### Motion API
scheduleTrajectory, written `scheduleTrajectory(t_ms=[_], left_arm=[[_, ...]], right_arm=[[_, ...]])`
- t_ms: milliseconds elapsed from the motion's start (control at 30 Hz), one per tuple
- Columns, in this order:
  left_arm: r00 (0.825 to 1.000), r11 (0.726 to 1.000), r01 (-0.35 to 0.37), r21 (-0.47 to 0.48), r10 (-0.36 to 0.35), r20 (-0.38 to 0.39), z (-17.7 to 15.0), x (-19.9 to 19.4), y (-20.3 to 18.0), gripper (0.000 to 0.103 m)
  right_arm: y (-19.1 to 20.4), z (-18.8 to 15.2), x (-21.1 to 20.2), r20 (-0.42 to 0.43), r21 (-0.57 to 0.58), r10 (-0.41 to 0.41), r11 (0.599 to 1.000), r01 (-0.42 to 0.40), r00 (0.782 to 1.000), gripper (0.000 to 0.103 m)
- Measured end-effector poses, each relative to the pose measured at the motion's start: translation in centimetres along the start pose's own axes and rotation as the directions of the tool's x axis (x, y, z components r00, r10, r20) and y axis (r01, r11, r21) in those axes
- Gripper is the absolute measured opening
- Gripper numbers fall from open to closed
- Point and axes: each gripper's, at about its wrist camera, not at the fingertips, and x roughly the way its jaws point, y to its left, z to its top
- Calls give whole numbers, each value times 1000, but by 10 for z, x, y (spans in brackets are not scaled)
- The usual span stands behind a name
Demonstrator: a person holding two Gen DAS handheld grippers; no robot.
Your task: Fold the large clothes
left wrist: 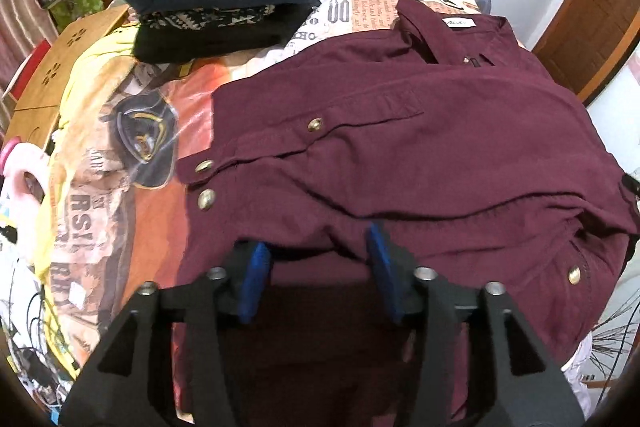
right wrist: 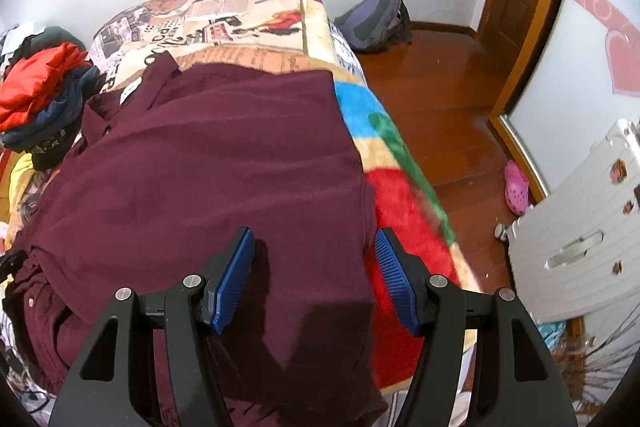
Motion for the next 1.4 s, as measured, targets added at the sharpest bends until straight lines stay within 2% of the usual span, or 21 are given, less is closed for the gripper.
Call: scheduleTrajectory(t_ms=[167, 200, 233, 267, 367, 433, 567, 733, 833, 933, 1100, 1167, 1233, 1333, 1367, 1400], left_arm=[[1000, 1000, 20, -17, -20, 20, -4, -20, 11, 58], [1000, 1000, 4, -27, -3, 25, -4, -24, 14, 62], [998, 998, -45, -43, 47, 43, -2, -30, 18, 67], [993, 995, -88, -55, 92, 74, 0, -37, 22, 68], [981, 989, -126, -77, 136, 141, 8, -53, 35, 73], [974, 984, -145, -99, 160, 159, 17, -55, 47, 75], [973, 980, -159, -116, 175, 150, 36, -46, 69, 75], [986, 981, -139, -135, 149, 70, 59, -8, 92, 75], [995, 980, -99, -172, 101, 3, 69, 22, 107, 75], [999, 974, 1, -227, -13, -53, 77, 49, 118, 75], [982, 941, 99, -324, -145, -123, 86, 92, 132, 75], [967, 927, 127, -352, -195, -164, 87, 106, 134, 75], [936, 901, 195, -387, -289, -200, 87, 123, 132, 75], [897, 862, 250, -441, -378, -229, 85, 143, 130, 75], [887, 851, 263, -454, -399, -234, 84, 148, 129, 75], [887, 847, 267, -460, -403, -227, 84, 152, 128, 75]], right_arm=[[2, 15, -3, 30, -30, -1, 1000, 1, 1000, 59], [3, 18, -3, 34, -36, -1, 999, 2, 999, 59], [4, 21, -4, 41, -42, -2, 999, 4, 999, 59], [5, 24, -4, 47, -49, -4, 999, 6, 999, 59], [8, 31, -6, 65, -66, 1, 998, 4, 998, 59], [10, 36, -5, 69, -76, 5, 997, 0, 998, 59], [13, 47, -2, 57, -89, 39, 995, -33, 998, 59], [19, 60, 2, 48, -130, 69, 990, -62, 996, 59], [20, 71, 12, 32, -147, 69, 987, -63, 997, 59], [16, 81, 24, -14, -135, 79, 988, -80, 997, 59], [8, 93, 46, -69, -108, 101, 988, -108, 992, 59], [2, 96, 61, -108, -84, 105, 990, -114, 989, 59], [-3, 99, 77, -161, -53, 119, 990, -129, 980, 59], [-10, 101, 100, -226, -11, 131, 991, -137, 965, 59], [-12, 102, 109, -243, 1, 125, 992, -128, 962, 59], [-15, 103, 113, -253, 8, 121, 992, -123, 960, 59]])
